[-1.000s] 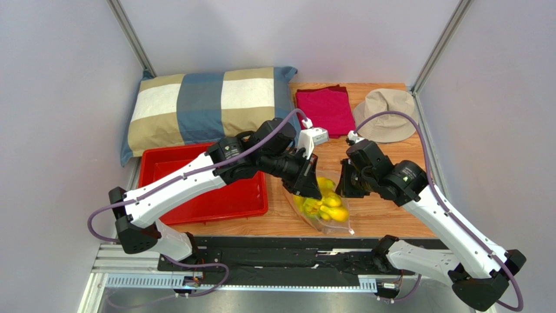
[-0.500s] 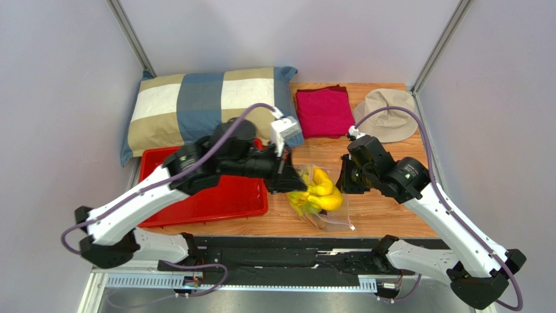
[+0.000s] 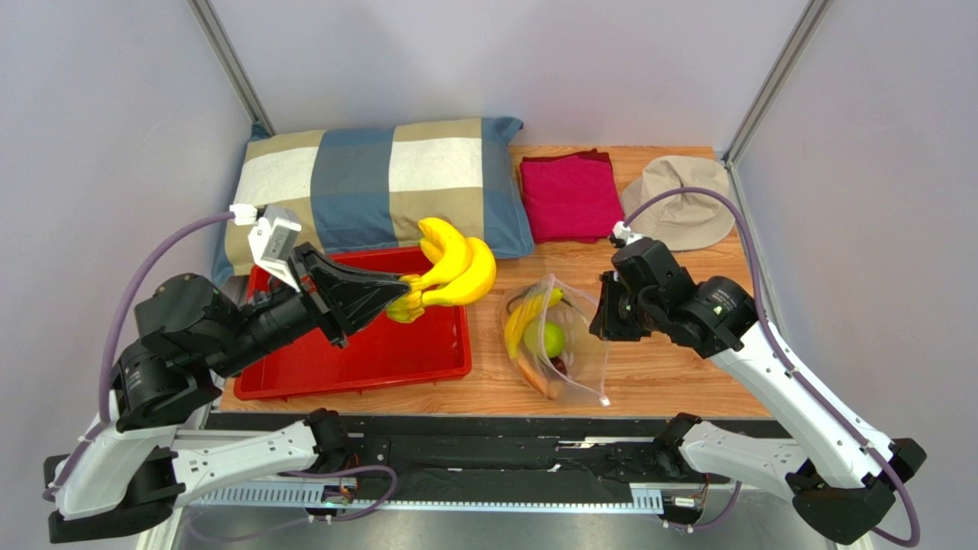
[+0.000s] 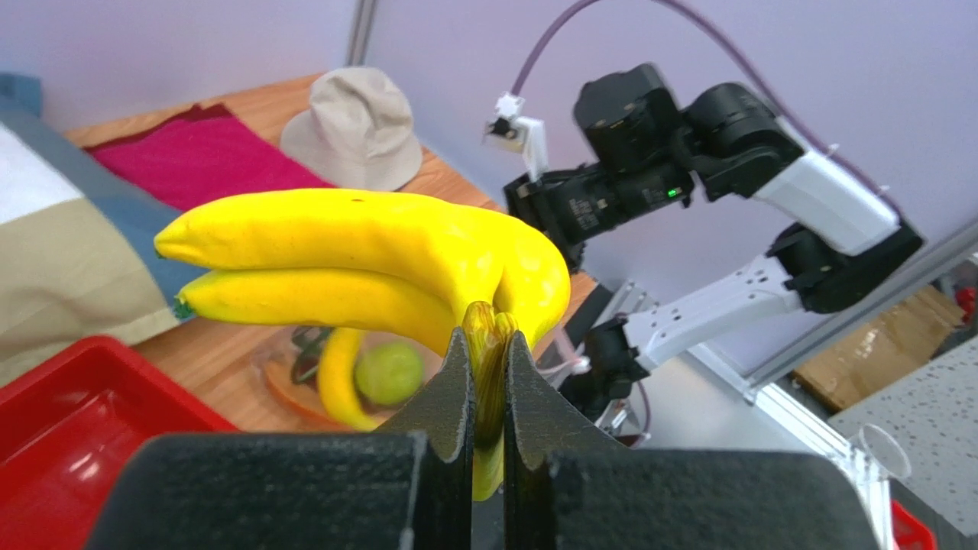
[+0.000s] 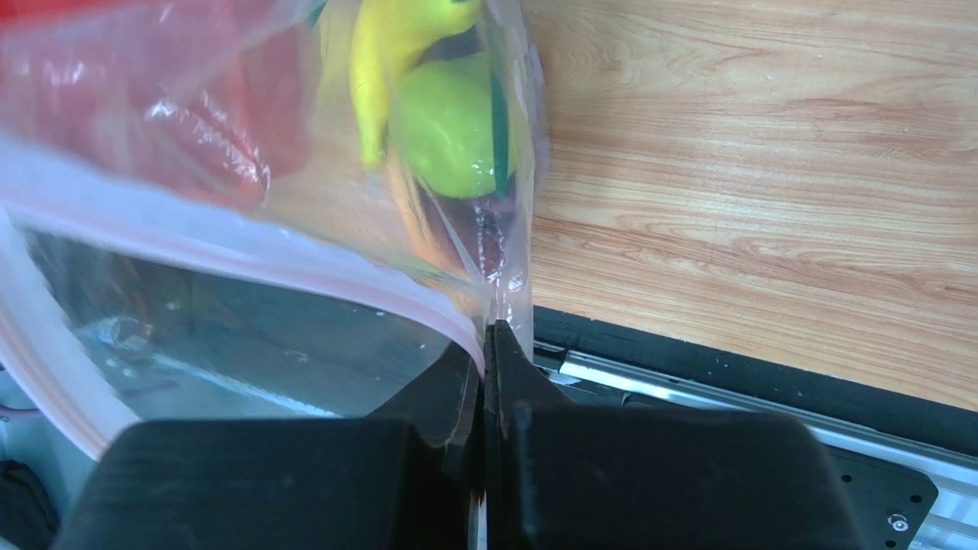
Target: Open the zip-top bag and remove the fake food
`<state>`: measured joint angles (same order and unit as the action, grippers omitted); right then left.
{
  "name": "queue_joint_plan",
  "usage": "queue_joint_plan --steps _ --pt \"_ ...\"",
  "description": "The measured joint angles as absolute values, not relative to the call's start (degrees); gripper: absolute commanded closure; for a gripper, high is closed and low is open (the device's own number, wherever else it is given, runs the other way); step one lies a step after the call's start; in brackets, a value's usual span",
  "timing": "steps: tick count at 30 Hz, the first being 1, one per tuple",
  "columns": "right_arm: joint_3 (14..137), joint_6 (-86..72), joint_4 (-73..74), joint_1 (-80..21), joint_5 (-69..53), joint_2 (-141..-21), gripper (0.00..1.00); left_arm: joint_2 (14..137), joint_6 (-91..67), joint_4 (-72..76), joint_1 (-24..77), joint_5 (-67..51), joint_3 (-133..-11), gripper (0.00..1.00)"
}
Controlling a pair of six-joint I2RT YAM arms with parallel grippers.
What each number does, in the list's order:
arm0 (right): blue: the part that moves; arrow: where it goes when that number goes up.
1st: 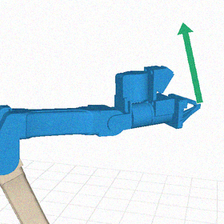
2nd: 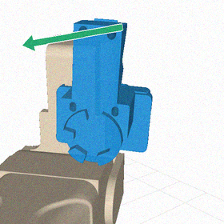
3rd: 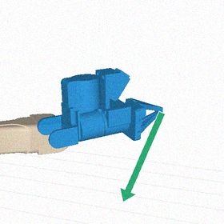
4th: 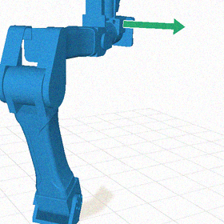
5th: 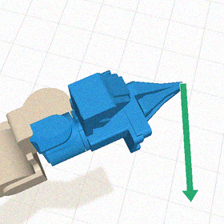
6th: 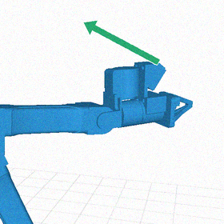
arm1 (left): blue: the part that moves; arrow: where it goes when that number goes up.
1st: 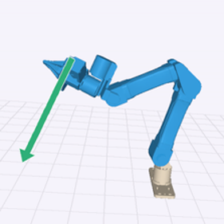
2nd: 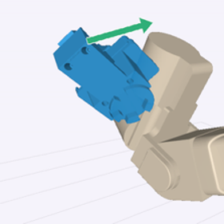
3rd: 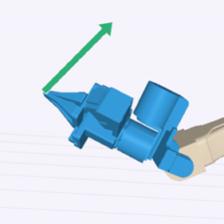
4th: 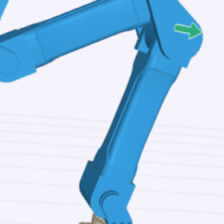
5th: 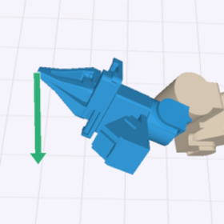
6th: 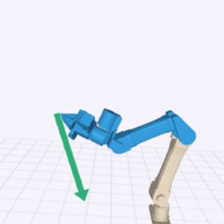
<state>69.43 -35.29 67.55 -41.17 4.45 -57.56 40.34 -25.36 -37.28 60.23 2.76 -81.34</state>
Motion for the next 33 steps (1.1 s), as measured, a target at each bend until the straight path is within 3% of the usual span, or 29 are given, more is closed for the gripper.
queue_joint_plan --steps 3,12,19,20,21,24,27,33 --pt "69.5 -35.1 67.9 -41.2 4.3 -57.6 1.0 40.5 -25.7 -39.4 60.2 6.5 -80.1 1.0" --pt "74.0 -35.1 69.7 -41.2 3.9 -58.1 1.0 42.9 -34.2 -58.7 59.0 33.5 -73.9 1.0" --pt "74.8 -35.1 70.1 -41.2 3.3 -58.1 1.0 56.7 -41.9 -63.1 51.2 37.9 -67.2 1.0" --pt "74.8 -35.1 70.1 -41.2 3.1 -58.1 1.0 58.3 -42.4 -62.9 50.1 37.7 -66.2 0.97" --pt "74.8 -35.1 70.1 -41.2 2.9 -58.1 1.0 59.5 -42.7 -62.5 49.1 37.2 -65.2 0.77" --pt "74.8 -35.2 70.2 -41.2 2.5 -58.1 1.0 61.8 -42.8 -60.9 46.6 34.3 -63.7 0.42" --pt "74.8 -35.3 70.1 -41.2 1.9 -58.1 1.0 62.1 -42.5 -58.9 46.2 31.0 -64.3 0.39" --pt "76.0 -36.2 70.0 -41.2 -1.0 -59.2 1.0 61.4 -40.3 -55.1 46.1 17.7 -70.6 0.54"
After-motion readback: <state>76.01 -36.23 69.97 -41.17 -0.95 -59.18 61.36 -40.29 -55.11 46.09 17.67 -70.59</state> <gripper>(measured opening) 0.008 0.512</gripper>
